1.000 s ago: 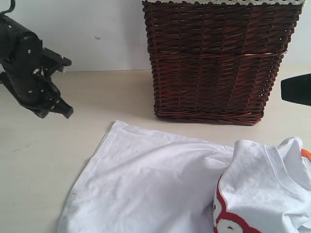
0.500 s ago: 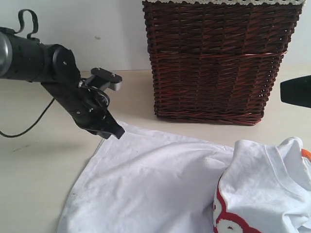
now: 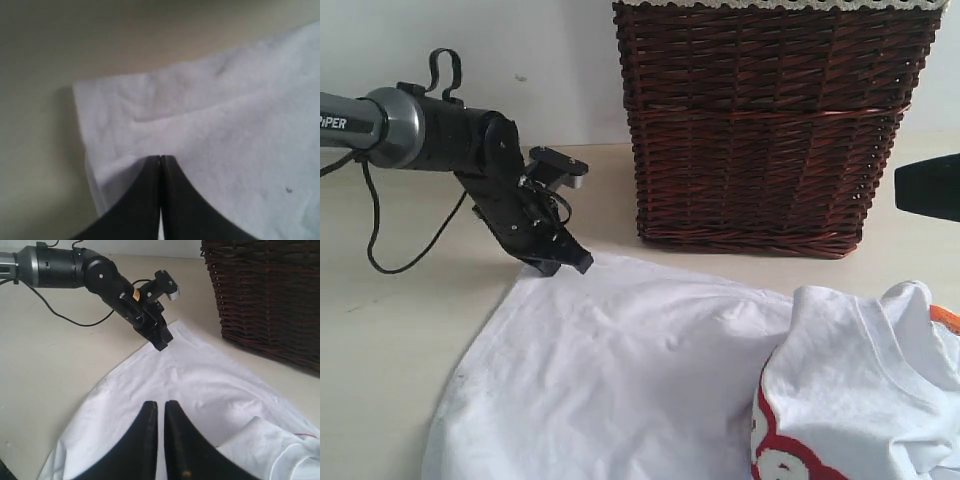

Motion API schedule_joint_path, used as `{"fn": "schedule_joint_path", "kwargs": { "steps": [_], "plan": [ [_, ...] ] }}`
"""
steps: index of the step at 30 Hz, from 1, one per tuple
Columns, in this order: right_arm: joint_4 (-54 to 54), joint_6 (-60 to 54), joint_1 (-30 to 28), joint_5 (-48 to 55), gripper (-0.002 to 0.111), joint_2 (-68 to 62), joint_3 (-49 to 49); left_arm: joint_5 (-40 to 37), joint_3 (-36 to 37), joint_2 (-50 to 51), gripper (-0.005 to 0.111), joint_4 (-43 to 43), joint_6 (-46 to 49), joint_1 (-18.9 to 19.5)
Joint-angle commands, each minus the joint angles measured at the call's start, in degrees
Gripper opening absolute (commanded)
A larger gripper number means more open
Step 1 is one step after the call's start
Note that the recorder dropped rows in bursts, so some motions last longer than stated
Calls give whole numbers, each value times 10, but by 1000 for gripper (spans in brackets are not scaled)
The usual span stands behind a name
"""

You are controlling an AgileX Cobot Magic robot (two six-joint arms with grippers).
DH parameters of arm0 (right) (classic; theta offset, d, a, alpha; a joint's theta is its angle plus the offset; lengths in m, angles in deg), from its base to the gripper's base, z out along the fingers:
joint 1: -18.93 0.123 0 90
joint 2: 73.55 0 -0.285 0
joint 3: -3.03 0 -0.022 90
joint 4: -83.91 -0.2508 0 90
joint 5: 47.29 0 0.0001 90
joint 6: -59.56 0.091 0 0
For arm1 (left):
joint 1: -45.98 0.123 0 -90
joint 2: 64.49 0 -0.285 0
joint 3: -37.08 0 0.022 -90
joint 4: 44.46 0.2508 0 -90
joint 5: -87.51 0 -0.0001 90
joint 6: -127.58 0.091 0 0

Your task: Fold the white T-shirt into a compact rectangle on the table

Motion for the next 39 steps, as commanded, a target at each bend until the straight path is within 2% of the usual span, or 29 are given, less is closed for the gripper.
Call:
{"fn": "schedule_joint_path", "kwargs": {
  "steps": [1, 8, 12, 15, 17, 19, 23, 25, 27, 28, 29, 30, 32, 35, 36, 39],
  "plan": [
    [-5, -8, -2, 1, 7, 2, -2, -75, -30, 48, 0, 110, -80, 41],
    [-5, -8, -2, 1, 7, 2, -2, -149, -32, 48, 0, 108, -107, 139],
    [7, -8, -2, 1, 7, 2, -2, -178, -32, 43, 0, 97, -105, 181],
    [41, -1, -2, 2, 7, -4, -2, -148, -17, 12, 0, 85, -105, 186],
    [81, 37, -2, 4, 7, -34, -9, -87, 6, -43, 0, 44, -75, 181],
    [81, 43, 3, 12, 6, -84, -25, -42, 23, -108, 0, -44, 1, 173],
    [85, 21, 62, 9, 0, -148, -25, -46, 32, -170, 0, -202, 125, 172],
    [85, -18, 105, -19, 5, -176, -25, -60, 39, -193, 0, -257, 172, 172],
    [105, -35, 143, -46, 16, -202, -25, -67, 50, -212, 0, -286, 197, 171],
    [167, 13, 167, -69, 29, -235, -25, -68, 62, -231, 0, -287, 205, 168],
    [211, 70, 175, -78, 35, -254, -25, -71, 68, -239, 0, -287, 211, 168],
    [305, 197, 180, -83, 38, -292, -28, -73, 79, -254, 0, -287, 216, 168],
    [403, 358, 181, -78, 34, -352, -33, -67, 97, -272, 0, -284, 226, 168],
    [413, 362, 181, -115, 18, -420, -36, -61, 111, -279, 0, -288, 228, 168],
    [446, 375, 181, -147, 21, -443, -36, -61, 113, -279, 0, -291, 229, 168],
    [484, 403, 181, -172, 42, -490, -36, -57, 115, -277, 0, -300, 241, 168]
  ]
}}
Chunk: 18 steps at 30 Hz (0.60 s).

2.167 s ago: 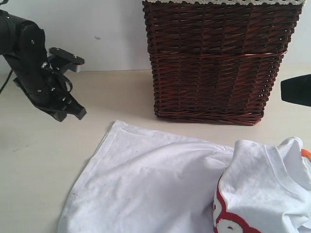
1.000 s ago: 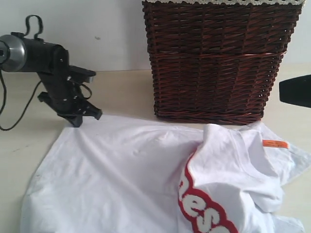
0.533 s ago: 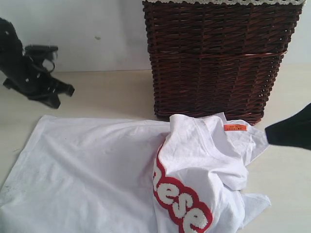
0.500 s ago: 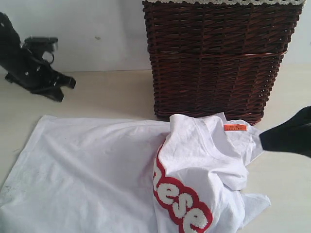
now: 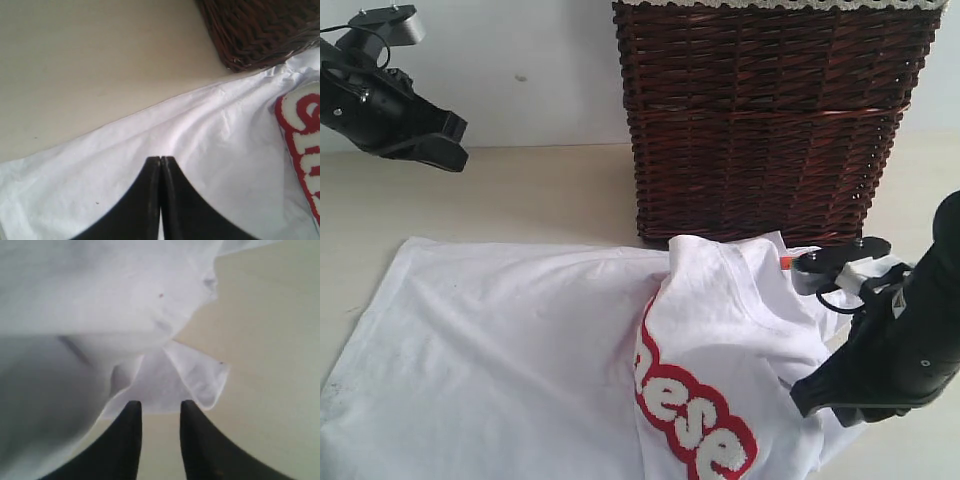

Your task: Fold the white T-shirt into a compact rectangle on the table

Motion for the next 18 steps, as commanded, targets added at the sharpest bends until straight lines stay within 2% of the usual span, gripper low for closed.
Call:
{"fn": "schedule_joint_path", "kwargs": {
  "steps": [1, 4, 5, 8, 14, 18],
  "plan": [
    [36, 22, 1, -44, 44, -59, 0, 16, 5, -3, 0, -18, 15, -3],
    [36, 26, 1, -60, 40, -101, 0, 20, 7, -3, 0, -18, 15, -3],
    [36, 26, 1, -59, 28, -117, 0, 20, 7, -3, 0, -20, 15, -3],
    [36, 17, 1, -48, 3, -122, 0, 20, 7, -3, 0, -24, 15, -3],
    [36, 15, 16, 64, 0, -57, 2, 14, 7, -3, 0, -52, 30, -3],
    [31, 17, 50, 212, 0, 66, 21, 6, 7, -3, 0, -95, 62, -4]
  ]
}}
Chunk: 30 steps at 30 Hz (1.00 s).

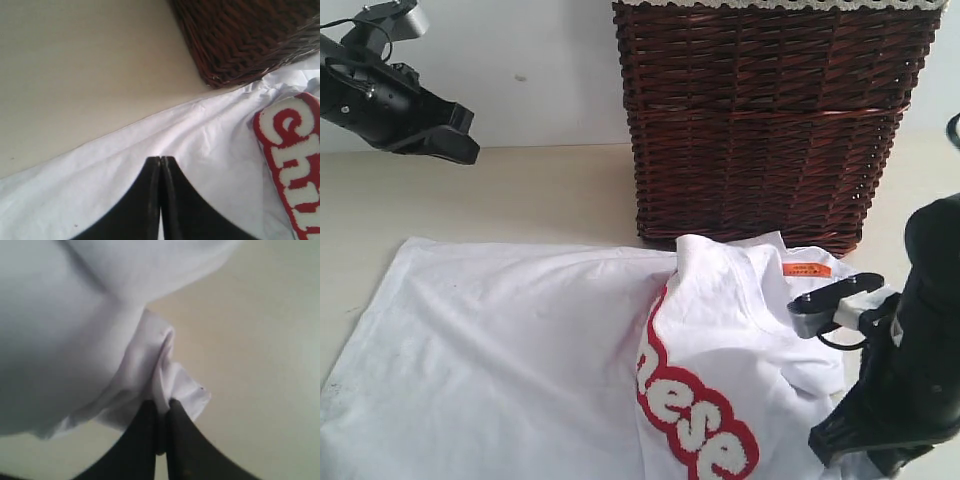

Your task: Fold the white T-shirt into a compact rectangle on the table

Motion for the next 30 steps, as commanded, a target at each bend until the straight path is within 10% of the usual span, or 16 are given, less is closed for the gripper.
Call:
{"fn": "schedule_joint_path", "kwargs": {
  "steps": [1, 19, 30],
  "plan": [
    [-20, 1, 36, 157, 0, 118, 12, -5, 2, -3, 0, -29, 18, -4],
    [-271, 50, 296, 212, 0, 312, 12, -33, 2, -3, 0, -70, 29, -4],
    [-364, -64, 321, 212, 0, 312, 12, -44, 2, -3, 0, -78, 42, -4]
  ]
}}
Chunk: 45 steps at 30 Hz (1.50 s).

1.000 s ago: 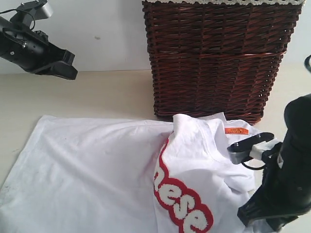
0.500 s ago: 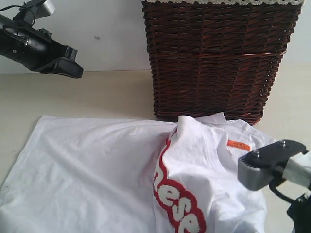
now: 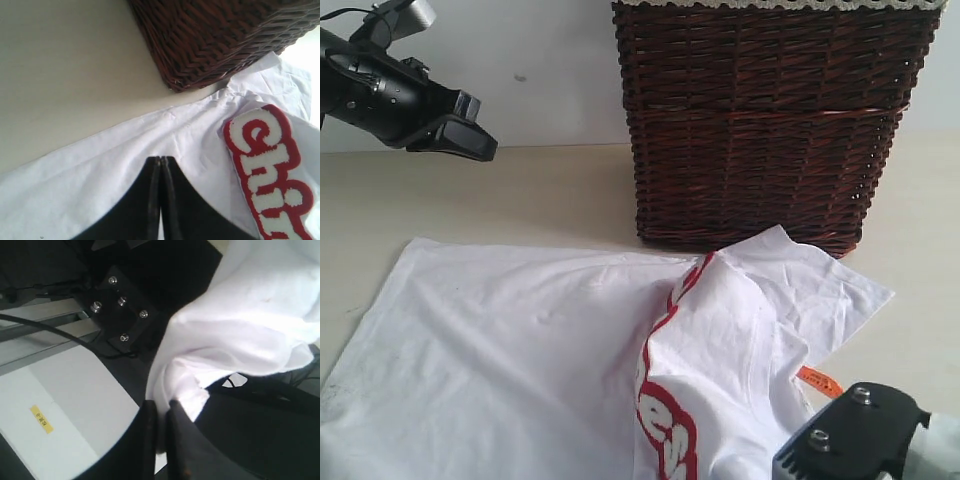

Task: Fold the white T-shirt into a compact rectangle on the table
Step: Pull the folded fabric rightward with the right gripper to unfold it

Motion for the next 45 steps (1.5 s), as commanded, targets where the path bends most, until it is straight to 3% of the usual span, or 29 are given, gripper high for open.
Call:
{"fn": "schedule_joint_path", "kwargs": {
  "steps": [1, 4, 8, 16, 21, 25, 27, 33, 40, 45],
  "plan": [
    [-99, -128, 2, 3, 0, 5, 4, -4, 2, -3, 0, -9, 6, -4],
    [-153, -218, 2, 3, 0, 5, 4, -3, 2, -3, 0, -9, 10, -4],
    [-109, -222, 2, 3, 3, 5, 4, -3, 2, -3, 0, -9, 11, -4],
    [-57, -189, 2, 3, 34, 5, 5, -5, 2, -3, 0, -8, 11, -4],
    [203, -10, 2, -17, 36, 5, 25, -7, 2, -3, 0, -4, 11, -4],
    [498, 273, 2, -43, 37, 5, 45, -8, 2, -3, 0, -4, 11, -4],
    [551, 308, 2, -79, 41, 1, 44, -8, 2, -3, 0, -4, 11, -4],
    [520, 333, -43, -137, 43, -78, 44, -11, 4, -3, 0, -4, 11, -4],
    [516, 341, -87, -186, 17, -216, 20, -9, 16, -3, 0, -4, 11, -4],
    [471, 312, -137, -261, 31, -275, -18, -9, 16, -3, 0, -4, 11, -4]
  ]
}}
